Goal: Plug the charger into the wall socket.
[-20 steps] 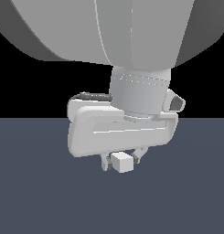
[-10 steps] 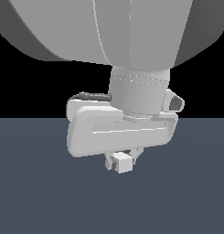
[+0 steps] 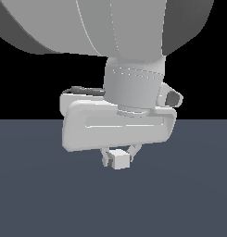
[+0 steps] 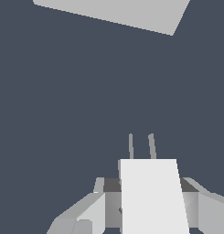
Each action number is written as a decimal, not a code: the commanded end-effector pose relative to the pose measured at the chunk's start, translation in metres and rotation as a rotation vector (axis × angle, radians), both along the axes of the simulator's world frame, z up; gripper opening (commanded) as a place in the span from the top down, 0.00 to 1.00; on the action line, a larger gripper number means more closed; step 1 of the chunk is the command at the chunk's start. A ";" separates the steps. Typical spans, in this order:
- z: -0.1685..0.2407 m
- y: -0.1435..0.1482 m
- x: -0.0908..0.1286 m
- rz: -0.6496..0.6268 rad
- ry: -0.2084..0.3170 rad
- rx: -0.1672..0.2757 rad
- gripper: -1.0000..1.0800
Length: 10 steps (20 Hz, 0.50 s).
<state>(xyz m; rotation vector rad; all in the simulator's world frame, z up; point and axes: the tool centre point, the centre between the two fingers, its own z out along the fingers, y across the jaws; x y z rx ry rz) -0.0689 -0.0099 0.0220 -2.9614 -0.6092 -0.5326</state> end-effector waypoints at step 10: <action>0.034 0.029 0.006 -0.141 -0.005 0.004 1.00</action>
